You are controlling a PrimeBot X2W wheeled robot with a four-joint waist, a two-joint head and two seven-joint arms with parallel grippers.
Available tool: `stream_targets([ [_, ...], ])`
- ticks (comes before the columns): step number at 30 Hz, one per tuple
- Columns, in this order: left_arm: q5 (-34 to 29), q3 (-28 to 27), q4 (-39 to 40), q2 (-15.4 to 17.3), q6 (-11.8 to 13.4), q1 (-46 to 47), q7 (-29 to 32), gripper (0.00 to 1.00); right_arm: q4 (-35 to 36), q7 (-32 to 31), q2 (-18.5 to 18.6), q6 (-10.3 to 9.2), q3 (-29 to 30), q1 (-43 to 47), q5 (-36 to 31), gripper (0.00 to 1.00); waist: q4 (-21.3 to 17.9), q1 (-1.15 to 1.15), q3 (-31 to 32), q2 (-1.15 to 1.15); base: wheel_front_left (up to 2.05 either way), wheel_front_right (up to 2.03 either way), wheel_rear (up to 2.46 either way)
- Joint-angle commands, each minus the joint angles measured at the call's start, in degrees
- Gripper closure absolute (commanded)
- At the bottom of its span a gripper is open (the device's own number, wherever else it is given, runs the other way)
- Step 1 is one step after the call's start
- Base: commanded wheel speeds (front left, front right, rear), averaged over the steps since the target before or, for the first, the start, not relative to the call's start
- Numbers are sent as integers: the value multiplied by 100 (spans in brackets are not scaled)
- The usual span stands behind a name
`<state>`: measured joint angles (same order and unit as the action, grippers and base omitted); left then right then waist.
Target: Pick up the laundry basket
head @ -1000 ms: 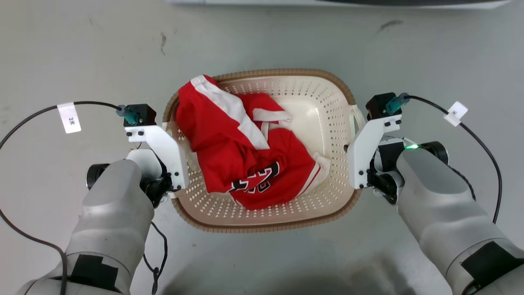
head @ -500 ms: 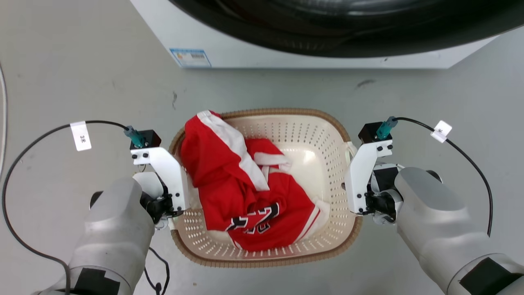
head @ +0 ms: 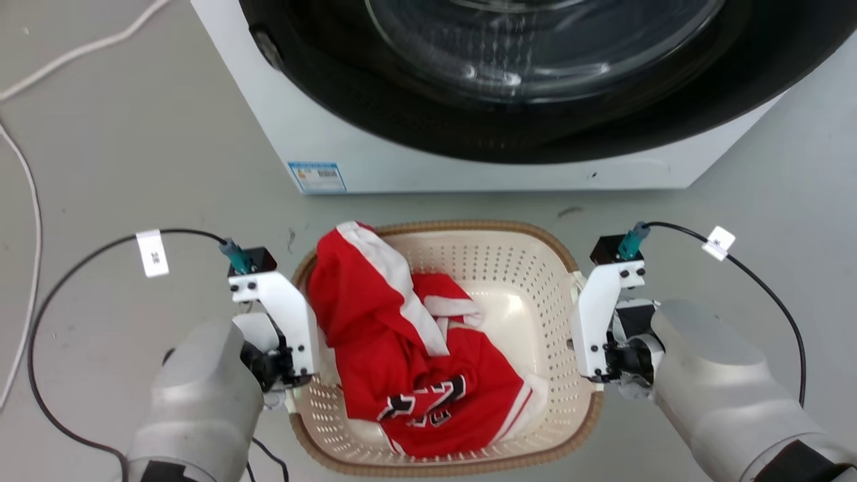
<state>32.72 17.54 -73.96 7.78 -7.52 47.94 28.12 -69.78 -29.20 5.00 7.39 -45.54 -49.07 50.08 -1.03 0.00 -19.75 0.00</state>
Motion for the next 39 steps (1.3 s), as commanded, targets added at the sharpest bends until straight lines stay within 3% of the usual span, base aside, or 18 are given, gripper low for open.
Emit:
stream_targets([
  [1, 37, -20, 10, -15, 8, -103, 34, 100, -45, -9, 28, 18, -41, 121, 35, 100, -29, 0, 267, 0, 0, 0, 0],
  [30, 281, 433, 12, -384, -7, -1008, 711, 100, -381, -371, 80, 17, -229, 982, 322, 100, -126, 0, 1824, 0, 0, 0, 0],
  [39, 320, 559, 16, -400, -7, -1114, 749, 100, -402, -446, 79, 17, -244, 1191, 353, 100, -65, 0, 2010, 0, 0, 0, 0],
])
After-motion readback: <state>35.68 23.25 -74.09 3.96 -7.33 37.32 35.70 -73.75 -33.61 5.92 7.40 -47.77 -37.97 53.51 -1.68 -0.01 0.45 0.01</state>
